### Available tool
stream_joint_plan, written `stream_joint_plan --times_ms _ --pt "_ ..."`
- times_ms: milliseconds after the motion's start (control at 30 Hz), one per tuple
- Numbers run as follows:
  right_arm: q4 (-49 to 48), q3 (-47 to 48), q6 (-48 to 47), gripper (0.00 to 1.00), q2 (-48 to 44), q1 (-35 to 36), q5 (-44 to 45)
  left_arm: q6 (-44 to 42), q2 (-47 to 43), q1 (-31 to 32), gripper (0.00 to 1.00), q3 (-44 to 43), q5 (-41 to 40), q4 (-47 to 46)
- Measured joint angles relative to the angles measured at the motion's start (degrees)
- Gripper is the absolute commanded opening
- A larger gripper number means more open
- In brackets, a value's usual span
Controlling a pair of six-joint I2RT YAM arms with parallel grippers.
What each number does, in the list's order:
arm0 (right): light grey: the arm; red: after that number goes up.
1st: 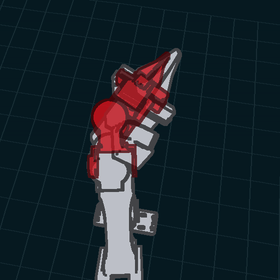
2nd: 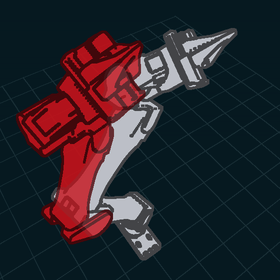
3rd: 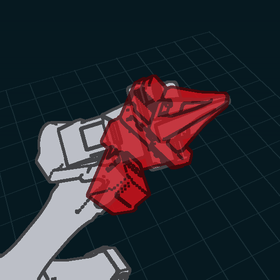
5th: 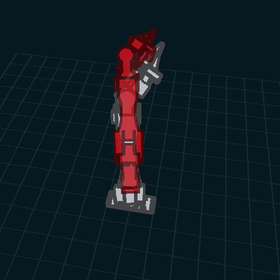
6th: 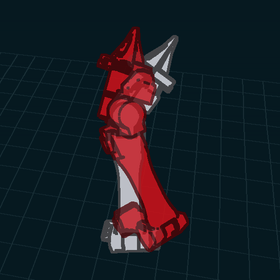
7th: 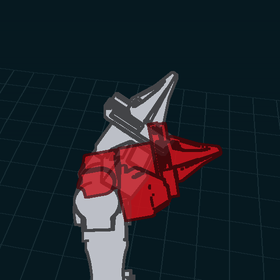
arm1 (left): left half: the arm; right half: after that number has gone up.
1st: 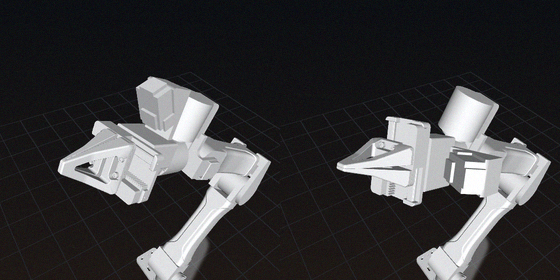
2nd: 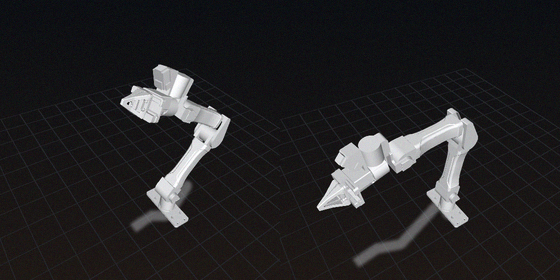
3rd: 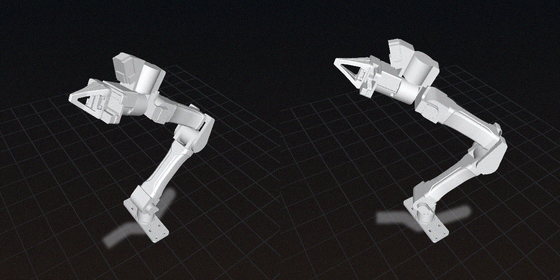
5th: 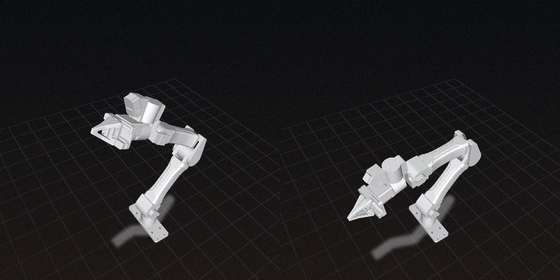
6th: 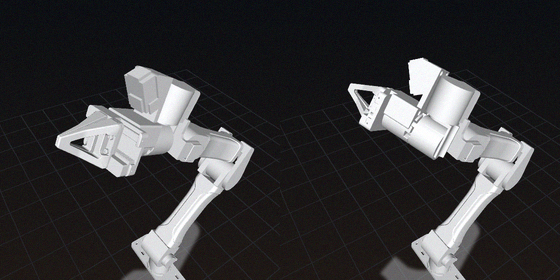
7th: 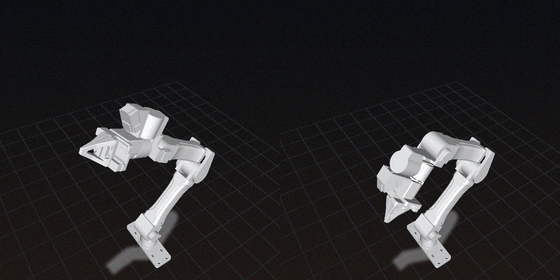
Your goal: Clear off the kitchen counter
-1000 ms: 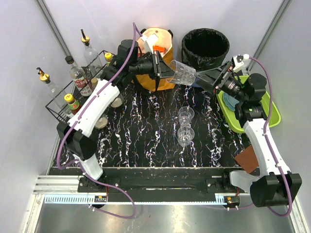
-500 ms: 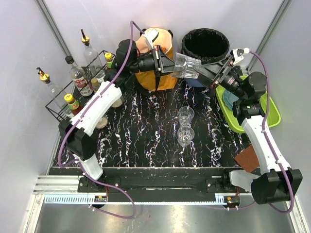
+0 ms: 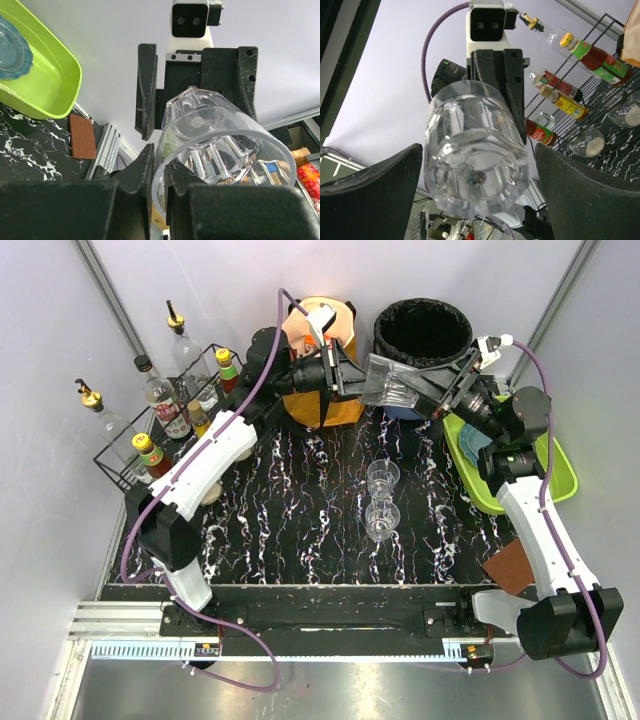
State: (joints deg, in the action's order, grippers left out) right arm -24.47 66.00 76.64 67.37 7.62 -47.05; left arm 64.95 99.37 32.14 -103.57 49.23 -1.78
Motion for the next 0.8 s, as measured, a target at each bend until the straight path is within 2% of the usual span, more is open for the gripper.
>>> stream_joint_plan --times_ms 267,300,333,400,433,600,700,800 --pt "-2.6 -0.1 2.0 0.51 0.1 0.0 -0.1 1.4 0.0 1.0 0.01 1.3 0.5 -1.4" --pt "-2.6 -0.1 2.1 0.42 0.1 0.0 -0.2 1.4 0.0 1.0 0.06 1.3 0.4 -1.4" --pt "-2.6 -0.1 2.1 0.27 0.1 0.0 -0.2 1.4 0.0 1.0 0.11 1.3 0.4 -1.4" --pt "-2.5 -0.1 2.1 0.03 0.1 0.0 -0.2 1.3 0.0 1.0 0.27 1.3 0.5 -1.4" --pt "-2.2 -0.1 2.0 0.0 0.1 0.0 -0.2 1.1 0.0 1.0 0.33 1.3 0.5 -1.4" --pt "6.4 1.1 -2.0 0.0 0.1 0.2 -0.3 -3.6 -0.1 1.0 0.75 1.4 -0.6 1.4" --pt "13.9 3.4 -6.4 0.0 0.1 0.2 1.0 -8.0 -1.0 0.9 0.89 1.9 -3.0 6.5" --pt "22.1 6.6 -11.8 0.0 0.1 0.3 3.4 -13.0 -3.5 -0.1 0.94 3.3 -6.5 12.6"
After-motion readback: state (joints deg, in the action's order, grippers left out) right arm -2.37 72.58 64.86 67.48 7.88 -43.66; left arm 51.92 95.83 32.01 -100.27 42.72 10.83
